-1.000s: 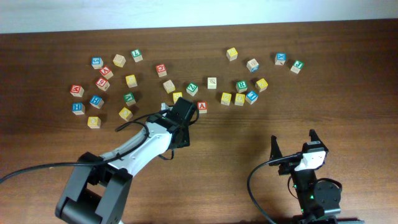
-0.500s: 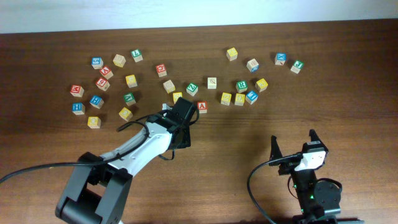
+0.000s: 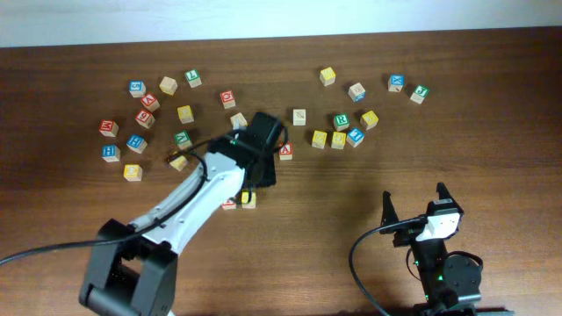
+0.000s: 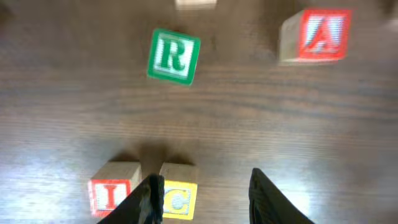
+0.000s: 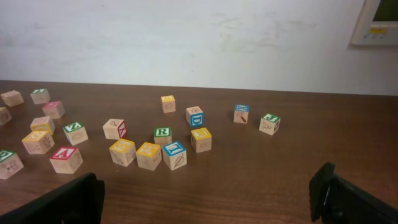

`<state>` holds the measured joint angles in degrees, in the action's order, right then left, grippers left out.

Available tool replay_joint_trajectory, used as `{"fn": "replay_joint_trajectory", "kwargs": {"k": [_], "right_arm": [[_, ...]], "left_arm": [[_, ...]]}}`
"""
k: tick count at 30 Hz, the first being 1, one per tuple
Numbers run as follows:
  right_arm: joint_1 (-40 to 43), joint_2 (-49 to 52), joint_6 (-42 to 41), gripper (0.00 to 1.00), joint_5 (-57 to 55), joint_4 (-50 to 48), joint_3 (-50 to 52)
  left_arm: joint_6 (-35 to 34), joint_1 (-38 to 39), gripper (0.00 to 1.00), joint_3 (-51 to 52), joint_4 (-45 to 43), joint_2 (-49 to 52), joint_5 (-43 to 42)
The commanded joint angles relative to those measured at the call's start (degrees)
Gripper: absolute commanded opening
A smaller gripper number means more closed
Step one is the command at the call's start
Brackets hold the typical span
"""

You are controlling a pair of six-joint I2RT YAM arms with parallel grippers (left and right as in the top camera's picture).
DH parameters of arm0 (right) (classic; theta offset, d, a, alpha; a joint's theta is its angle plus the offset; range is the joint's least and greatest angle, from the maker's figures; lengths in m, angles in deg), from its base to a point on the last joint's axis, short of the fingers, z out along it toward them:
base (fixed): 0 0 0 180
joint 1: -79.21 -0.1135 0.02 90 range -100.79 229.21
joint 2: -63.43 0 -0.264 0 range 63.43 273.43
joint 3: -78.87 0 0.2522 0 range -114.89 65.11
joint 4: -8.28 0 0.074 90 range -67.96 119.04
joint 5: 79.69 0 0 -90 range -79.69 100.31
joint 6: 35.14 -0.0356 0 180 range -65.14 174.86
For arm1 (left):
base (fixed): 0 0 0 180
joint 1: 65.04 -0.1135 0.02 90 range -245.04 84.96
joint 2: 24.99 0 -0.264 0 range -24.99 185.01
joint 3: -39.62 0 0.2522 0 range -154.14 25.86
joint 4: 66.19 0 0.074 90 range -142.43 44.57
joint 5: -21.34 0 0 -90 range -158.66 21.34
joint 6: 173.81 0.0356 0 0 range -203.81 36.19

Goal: Spell out ICRA
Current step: 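Move the left gripper over the green R block and grasp it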

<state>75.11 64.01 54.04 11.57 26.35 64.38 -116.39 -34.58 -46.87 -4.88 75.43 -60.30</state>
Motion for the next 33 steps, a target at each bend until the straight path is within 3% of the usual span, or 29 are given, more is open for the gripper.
{"fn": "replay_joint_trajectory", "kwargs": {"k": [1,3,6,11,17,20,31,33], "right_arm": [[0.4,-0.4,0.2,0.98,-0.7,0.2,0.4],[0.4,-0.4,0.2,0.98,-0.7,0.2,0.4],[0.4,-0.4,0.2,0.98,-0.7,0.2,0.4],[0.4,-0.4,0.2,0.98,-0.7,0.2,0.4],[0.4,-0.4,0.2,0.98,-0.7,0.2,0.4],[0.4,-0.4,0.2,0.98,-0.7,0.2,0.4],[0.4,-0.4,0.2,0.99,-0.7,0.2,0.4],[0.4,-0.4,0.2,0.98,-0.7,0.2,0.4]], "left_arm": [[1.0,-2.3,0.38,-10.9,5.6,0.2,0.0],[1.0,-5.2,0.4,-17.8,8.8,0.2,0.0],[3.0,-7.8,0.4,-18.8,6.7,0.5,0.0],[19.6,-6.3,0.62,-18.7,4.8,10.2,0.1],[19.7,-6.3,0.6,-18.7,3.9,19.2,0.5],[20.5,-6.5,0.53,-18.7,3.2,20.7,0.6],[20.5,-6.6,0.46,-18.1,4.0,22.3,-1.1],[20.5,-6.6,0.4,-18.1,3.9,22.3,-1.7]]}}
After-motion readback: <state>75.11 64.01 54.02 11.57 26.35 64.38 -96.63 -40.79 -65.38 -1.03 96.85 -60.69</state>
